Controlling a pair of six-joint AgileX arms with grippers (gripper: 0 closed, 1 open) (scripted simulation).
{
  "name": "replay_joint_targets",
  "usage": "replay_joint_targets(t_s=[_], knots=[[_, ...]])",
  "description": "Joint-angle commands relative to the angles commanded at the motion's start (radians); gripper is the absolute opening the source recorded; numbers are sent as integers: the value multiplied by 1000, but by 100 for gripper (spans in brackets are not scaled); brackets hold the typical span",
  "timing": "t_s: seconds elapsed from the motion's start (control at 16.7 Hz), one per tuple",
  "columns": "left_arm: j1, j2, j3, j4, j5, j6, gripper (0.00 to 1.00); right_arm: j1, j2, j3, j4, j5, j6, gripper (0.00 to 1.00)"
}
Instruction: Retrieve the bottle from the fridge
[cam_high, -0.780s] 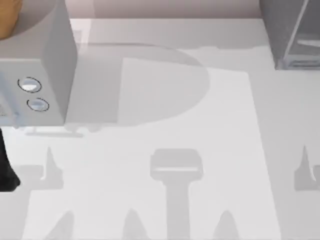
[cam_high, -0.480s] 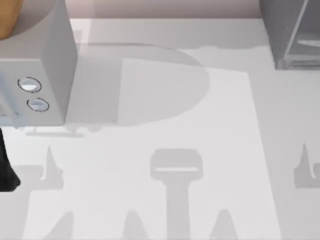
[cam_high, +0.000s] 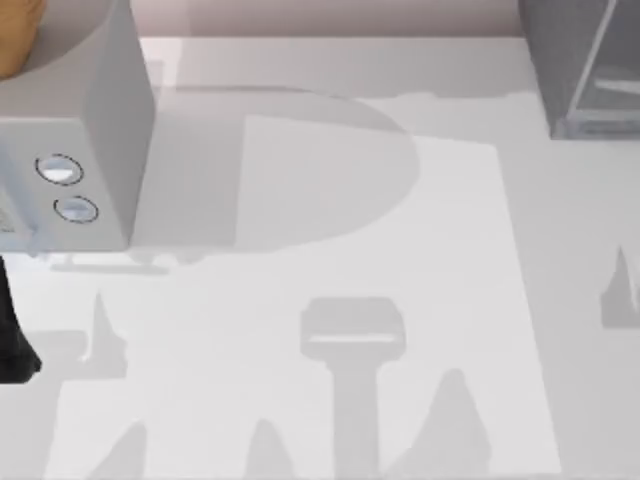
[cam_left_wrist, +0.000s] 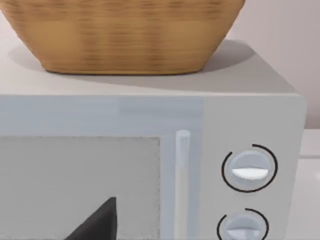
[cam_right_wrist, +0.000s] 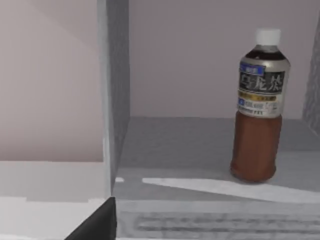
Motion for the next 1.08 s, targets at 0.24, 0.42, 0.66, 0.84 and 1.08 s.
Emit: replay_joint_targets(t_s=[0.24, 0.42, 0.66, 0.84, 1.08], knots=[[0, 0, 0, 0, 0, 0, 100, -114, 431, 22, 340, -109, 9, 100], [0, 0, 0, 0, 0, 0, 100, -193, 724, 41, 581, -186, 16, 100], [0, 0, 0, 0, 0, 0, 100, -275, 999, 75, 840, -267, 19, 100], [0, 0, 0, 0, 0, 0, 100, -312, 1105, 98, 959, -304, 19, 100], [0, 0, 0, 0, 0, 0, 100, -321, 1131, 106, 990, -314, 18, 100]])
